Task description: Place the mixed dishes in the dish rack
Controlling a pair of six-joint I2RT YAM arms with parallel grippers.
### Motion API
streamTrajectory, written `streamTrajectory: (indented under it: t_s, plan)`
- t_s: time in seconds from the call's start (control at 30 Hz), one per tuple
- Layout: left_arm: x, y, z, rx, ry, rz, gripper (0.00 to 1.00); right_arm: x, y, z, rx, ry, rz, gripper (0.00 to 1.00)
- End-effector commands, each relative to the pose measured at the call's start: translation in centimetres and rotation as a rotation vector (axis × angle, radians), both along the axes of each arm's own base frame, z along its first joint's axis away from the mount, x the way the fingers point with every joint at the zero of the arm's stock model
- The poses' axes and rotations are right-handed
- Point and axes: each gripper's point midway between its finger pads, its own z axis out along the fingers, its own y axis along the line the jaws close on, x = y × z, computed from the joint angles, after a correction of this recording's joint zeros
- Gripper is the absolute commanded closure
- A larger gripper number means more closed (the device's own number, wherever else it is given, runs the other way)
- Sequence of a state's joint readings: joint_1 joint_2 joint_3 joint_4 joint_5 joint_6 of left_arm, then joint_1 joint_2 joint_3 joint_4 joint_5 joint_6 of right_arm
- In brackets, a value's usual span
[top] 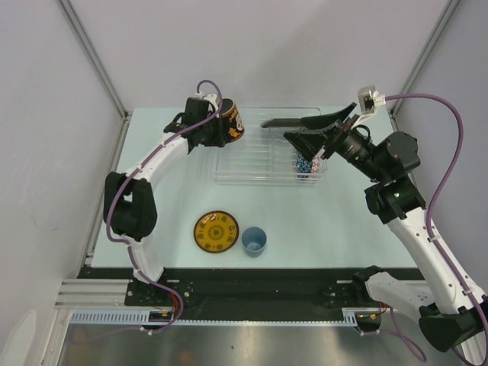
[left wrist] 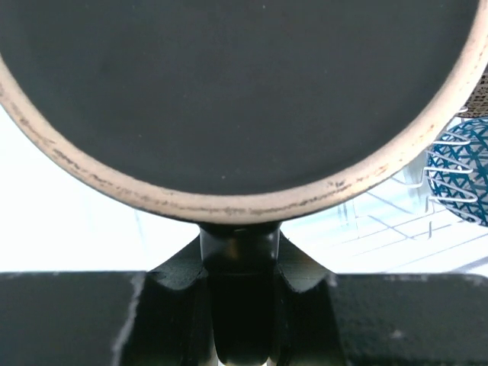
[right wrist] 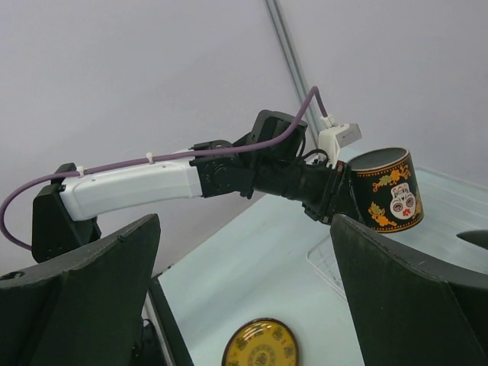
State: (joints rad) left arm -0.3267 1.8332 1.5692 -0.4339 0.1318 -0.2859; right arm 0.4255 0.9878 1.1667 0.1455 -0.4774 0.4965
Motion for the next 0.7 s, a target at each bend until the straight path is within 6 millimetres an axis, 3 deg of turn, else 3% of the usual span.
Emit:
streamTrajectory:
  t_s: [0.0, 0.2, 0.47, 0.67]
  plan:
    - [4.8, -3.3, 7.8, -0.079, -0.307, -0.042, 1.0, 0.4, -0.8, 0.1, 0.001, -0.006, -0.017, 0.0]
    - [6.1, -4.7, 6.0, -0.065, -0.297, -0.047, 1.0, 1.5, -1.6, -1.5, -0.01, 0.033, -0.033, 0.0]
    - [8.4, -4.8, 2.5, -0.013, -0.282, -0.003, 1.0, 1.9, -2.8, -3.1, -0.024, 0.069, -0.034, 0.0]
    - [9.5, -5.4, 1.1, 0.043, -0.314, -0.019, 1.0, 2.2, -3.5, -3.8, -0.026, 0.086, -0.031, 0.0]
